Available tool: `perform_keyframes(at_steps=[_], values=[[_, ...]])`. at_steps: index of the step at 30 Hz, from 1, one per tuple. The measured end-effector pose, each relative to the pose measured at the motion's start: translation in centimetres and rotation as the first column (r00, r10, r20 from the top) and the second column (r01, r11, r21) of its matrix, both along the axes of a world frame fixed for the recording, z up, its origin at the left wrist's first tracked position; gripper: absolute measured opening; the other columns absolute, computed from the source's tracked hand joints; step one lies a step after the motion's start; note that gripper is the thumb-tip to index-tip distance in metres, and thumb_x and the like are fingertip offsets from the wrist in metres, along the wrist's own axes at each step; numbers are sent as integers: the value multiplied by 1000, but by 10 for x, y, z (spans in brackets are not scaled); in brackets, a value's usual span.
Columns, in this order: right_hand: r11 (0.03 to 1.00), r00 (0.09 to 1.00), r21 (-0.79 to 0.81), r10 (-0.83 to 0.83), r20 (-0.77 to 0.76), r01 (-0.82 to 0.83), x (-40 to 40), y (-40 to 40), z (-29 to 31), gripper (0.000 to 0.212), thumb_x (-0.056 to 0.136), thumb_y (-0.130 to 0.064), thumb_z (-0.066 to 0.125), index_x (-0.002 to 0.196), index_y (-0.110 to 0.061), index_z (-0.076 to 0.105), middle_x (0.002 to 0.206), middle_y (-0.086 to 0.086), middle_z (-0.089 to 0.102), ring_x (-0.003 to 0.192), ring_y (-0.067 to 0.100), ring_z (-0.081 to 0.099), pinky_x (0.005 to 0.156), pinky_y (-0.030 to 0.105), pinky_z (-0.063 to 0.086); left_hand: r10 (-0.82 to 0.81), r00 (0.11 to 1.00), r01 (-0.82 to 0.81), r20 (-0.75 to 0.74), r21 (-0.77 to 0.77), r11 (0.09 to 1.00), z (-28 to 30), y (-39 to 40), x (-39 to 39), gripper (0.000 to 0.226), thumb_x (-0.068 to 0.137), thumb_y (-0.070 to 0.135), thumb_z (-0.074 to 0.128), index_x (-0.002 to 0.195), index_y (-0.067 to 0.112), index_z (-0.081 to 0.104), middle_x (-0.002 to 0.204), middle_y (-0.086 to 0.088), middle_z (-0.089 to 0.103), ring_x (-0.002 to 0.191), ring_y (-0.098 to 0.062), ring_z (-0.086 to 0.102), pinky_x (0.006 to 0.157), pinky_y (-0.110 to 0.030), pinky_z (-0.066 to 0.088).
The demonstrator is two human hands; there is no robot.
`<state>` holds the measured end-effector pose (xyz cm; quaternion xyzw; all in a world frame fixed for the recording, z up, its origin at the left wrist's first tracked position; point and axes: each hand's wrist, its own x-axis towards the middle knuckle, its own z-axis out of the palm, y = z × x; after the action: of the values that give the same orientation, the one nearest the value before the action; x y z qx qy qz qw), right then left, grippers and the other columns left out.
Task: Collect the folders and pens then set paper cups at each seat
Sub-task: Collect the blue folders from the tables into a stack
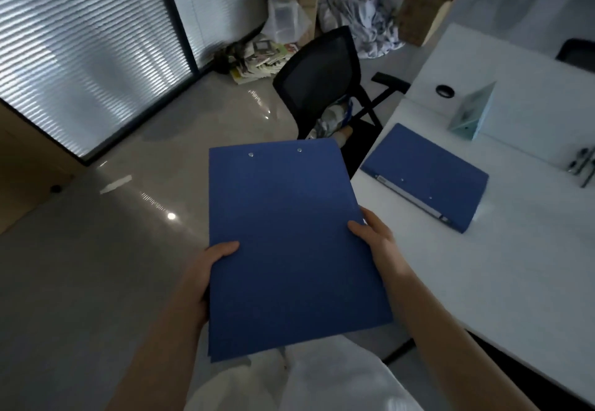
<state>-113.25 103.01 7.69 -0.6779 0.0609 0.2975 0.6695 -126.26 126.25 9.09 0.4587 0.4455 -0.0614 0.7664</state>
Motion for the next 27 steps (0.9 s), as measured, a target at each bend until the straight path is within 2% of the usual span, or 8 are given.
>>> perform_keyframes(at_steps=[2, 5, 10, 12, 14, 16, 20, 27], values=[[999, 999, -41, -35, -39, 34, 16, 6, -1, 32, 101, -35, 40, 123, -26, 60, 115, -4, 68, 97, 12, 69, 77, 28, 53, -15, 1000, 15, 2, -13, 1000, -2, 10, 18, 35, 82, 24, 64, 113, 8, 66, 101, -15, 75, 85, -34, 72, 72, -44, 54], [994, 984, -76, -94, -149, 83, 49, 10, -19, 49, 102, -48, 22, 118, -23, 61, 111, -5, 67, 100, 17, 66, 76, 31, 52, -51, 999, 51, 7, -46, 998, -4, 21, 52, 26, 87, 21, 58, 108, 9, 67, 94, -13, 76, 78, -31, 73, 71, -43, 53], [940, 961, -270, -250, -120, 211, 135, 16, -63, 34, 101, -36, 37, 104, -12, 60, 101, 3, 60, 93, 20, 59, 81, 36, 50, -112, 994, 112, -1, -11, 994, -6, 48, 128, 25, 86, 23, 59, 106, 11, 68, 91, -11, 77, 74, -28, 74, 71, -42, 51], [815, 993, -569, -110, 39, 113, 170, 15, -79, 21, 98, -26, 42, 100, -13, 58, 101, 7, 53, 90, 21, 55, 80, 35, 45, -120, 992, 121, -27, 25, 992, -3, 59, 159, 21, 87, 23, 58, 103, 12, 68, 83, -9, 77, 69, -27, 73, 68, -40, 50], [543, 974, -837, 217, 59, -70, 199, 13, -95, 36, 97, -25, 43, 131, -12, 47, 137, 13, 40, 126, 30, 42, 101, 40, 40, -139, 989, 142, -51, 52, 989, 2, 70, 192, 22, 88, 24, 57, 104, 13, 67, 83, -9, 77, 76, -29, 71, 69, -40, 50], [385, 927, -901, 371, -47, -200, 220, 14, -111, 54, 98, -26, 41, 148, -14, 24, 158, 8, 10, 146, 34, 8, 114, 46, 28, -159, 986, 162, -56, 70, 984, 3, 80, 220, 25, 87, 25, 58, 107, 13, 67, 89, -10, 77, 85, -33, 69, 72, -41, 51], [282, 873, -884, 429, -231, -372, 246, 24, -130, 72, 95, -21, 42, 153, -20, -1, 161, 1, -11, 147, 33, -10, 118, 48, 20, -167, 985, 171, -46, 117, 978, 1, 90, 267, 23, 87, 25, 58, 106, 15, 68, 93, -9, 77, 89, -34, 69, 74, -42, 51], [138, 846, -914, 450, -285, -381, 247, 39, -139, 78, 91, -19, 53, 152, -14, 5, 161, 7, 2, 145, 38, 10, 114, 47, 28, -104, 994, 107, -37, 113, 988, -8, 94, 314, 23, 87, 23, 60, 106, 14, 67, 89, -8, 77, 85, -32, 69, 69, -40, 51]])
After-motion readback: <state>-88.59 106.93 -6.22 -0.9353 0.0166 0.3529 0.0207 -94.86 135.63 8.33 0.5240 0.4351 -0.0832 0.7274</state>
